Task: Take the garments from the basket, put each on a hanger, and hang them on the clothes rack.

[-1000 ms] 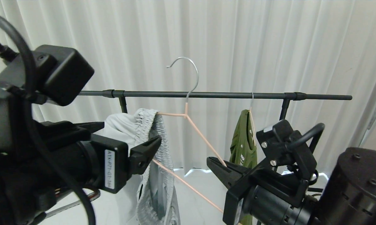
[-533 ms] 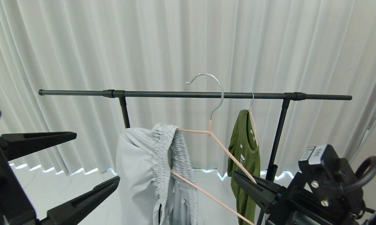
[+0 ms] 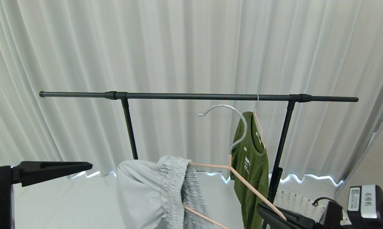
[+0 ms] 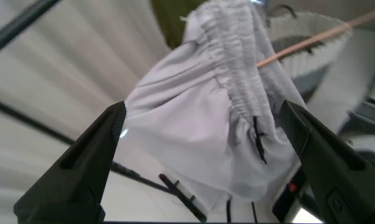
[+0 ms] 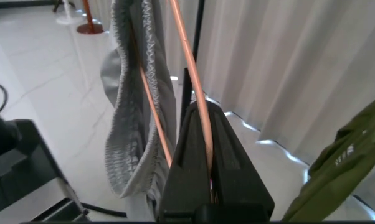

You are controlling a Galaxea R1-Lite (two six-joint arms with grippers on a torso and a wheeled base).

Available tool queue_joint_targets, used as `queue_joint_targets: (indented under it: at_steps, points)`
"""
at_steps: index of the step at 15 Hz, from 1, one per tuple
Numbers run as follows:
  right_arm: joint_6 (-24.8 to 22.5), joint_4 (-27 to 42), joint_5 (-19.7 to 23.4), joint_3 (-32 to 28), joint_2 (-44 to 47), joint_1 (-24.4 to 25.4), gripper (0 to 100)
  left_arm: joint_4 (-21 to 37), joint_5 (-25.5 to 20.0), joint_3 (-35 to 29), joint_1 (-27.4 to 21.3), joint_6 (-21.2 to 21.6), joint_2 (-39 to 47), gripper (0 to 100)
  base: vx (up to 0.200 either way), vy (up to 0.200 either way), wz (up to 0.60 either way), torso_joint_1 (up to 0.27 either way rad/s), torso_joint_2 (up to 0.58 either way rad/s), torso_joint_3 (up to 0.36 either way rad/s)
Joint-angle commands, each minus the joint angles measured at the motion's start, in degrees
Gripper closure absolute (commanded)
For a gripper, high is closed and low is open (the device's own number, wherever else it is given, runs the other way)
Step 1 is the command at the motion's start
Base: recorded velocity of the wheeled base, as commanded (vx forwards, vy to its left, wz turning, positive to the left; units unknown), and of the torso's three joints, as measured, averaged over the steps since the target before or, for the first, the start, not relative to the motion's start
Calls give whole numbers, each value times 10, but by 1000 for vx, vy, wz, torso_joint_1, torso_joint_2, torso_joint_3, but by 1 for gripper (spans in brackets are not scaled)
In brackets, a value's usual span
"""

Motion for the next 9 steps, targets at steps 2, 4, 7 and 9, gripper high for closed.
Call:
queue_joint_targets:
  at_steps: [2,4,7,9]
  points:
    - [-13,-5,0,10,-6,31,100,-2,-25,19,1,1,13,0,0,0,0,0,0,0]
    - [-25,-5,0,15,-11,51,100,-15,-34,26,2,1,17,0,0,0,0,0,0,0]
    - [-33,-6,1,43,-23,76,100,-27,-36,48,1,2,4,0,0,0,0,0,0,0]
    - [-51,-6,15,51,-35,88,100,-28,-63,67,0,28,-1,0,0,0,0,0,0,0]
